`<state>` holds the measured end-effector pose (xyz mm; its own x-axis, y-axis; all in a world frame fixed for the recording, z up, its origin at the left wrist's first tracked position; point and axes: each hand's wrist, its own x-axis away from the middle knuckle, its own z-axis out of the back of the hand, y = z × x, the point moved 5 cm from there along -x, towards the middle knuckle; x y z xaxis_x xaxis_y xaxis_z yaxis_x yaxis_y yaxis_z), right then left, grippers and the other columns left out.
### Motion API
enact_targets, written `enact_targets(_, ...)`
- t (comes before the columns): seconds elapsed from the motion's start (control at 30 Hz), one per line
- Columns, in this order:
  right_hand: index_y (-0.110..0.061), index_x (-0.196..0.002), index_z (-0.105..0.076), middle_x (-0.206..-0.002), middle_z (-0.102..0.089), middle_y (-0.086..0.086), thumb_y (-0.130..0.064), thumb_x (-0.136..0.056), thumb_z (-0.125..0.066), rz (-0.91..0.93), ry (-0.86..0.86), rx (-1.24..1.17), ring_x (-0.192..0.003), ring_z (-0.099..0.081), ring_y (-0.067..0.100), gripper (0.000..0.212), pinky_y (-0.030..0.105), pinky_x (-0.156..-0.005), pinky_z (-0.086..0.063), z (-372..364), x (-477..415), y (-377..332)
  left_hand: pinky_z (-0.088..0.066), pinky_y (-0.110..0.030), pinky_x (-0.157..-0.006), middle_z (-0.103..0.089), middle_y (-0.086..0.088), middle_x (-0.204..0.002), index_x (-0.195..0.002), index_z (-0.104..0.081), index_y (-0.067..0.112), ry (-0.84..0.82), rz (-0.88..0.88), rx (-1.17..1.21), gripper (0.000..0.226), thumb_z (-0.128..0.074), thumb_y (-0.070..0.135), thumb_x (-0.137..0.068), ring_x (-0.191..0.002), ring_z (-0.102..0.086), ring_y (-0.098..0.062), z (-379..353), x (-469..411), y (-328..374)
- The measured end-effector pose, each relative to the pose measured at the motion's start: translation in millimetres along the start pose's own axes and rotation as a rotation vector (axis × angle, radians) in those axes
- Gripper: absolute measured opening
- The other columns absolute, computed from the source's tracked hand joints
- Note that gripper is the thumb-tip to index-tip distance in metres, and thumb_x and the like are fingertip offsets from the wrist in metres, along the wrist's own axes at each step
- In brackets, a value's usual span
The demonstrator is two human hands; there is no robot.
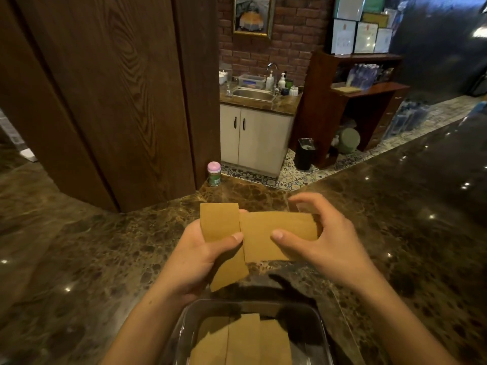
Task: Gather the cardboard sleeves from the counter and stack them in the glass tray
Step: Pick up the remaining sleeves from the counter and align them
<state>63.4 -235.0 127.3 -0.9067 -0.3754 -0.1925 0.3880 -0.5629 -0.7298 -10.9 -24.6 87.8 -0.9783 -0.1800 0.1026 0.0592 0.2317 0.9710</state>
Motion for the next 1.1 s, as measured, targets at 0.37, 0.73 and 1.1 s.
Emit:
enact_targets(0.37,-0.037,-0.126,-0.060,-0.111,-0.075,-0.016,-0.039,-0.097,-0.068,0.004,-0.425,-0.089,-0.102,-0.070,-0.001,0.030,0.024,-0.082,-0.058,-8,7,7,-0.061,-0.042,-0.081,-0.074,-0.023,-0.117,-0.120,-0.072,0.012,-0.052,0.207,0.137,0.028,-0.064,0.015,-0.093,-0.098,-0.076,-0.030,-6,-9,-2)
enact_targets(0.73,-0.022,-0.130,-0.062,-0.107,-0.080,0.008,-0.025,-0.096,-0.057,-0.258,-0.149,-0.937,-0.085,-0.077,0.018,0.034,0.029,-0.065,-0.063,-17,19,25,-0.061,-0.041,-0.084,-0.074,-0.015,-0.120,-0.134,-0.061,0.017,-0.205,0.107,0.057,0.053,-0.073,-0.002,-0.086,-0.110,-0.072,-0.030,-17,-4,-3)
enact_targets(1.1,-0.032,-0.130,-0.060,-0.114,-0.075,-0.007,-0.025,-0.104,-0.059,-0.007,-0.299,-0.320,-0.102,-0.074,0.010,0.027,0.038,-0.088,-0.061,7,-4,-10,-0.062,-0.046,-0.087,-0.079,-0.010,-0.109,-0.129,-0.062,0.022,-0.261,-0.013,-0.187,0.064,-0.084,-0.004,-0.075,-0.101,-0.076,-0.029,-23,1,4)
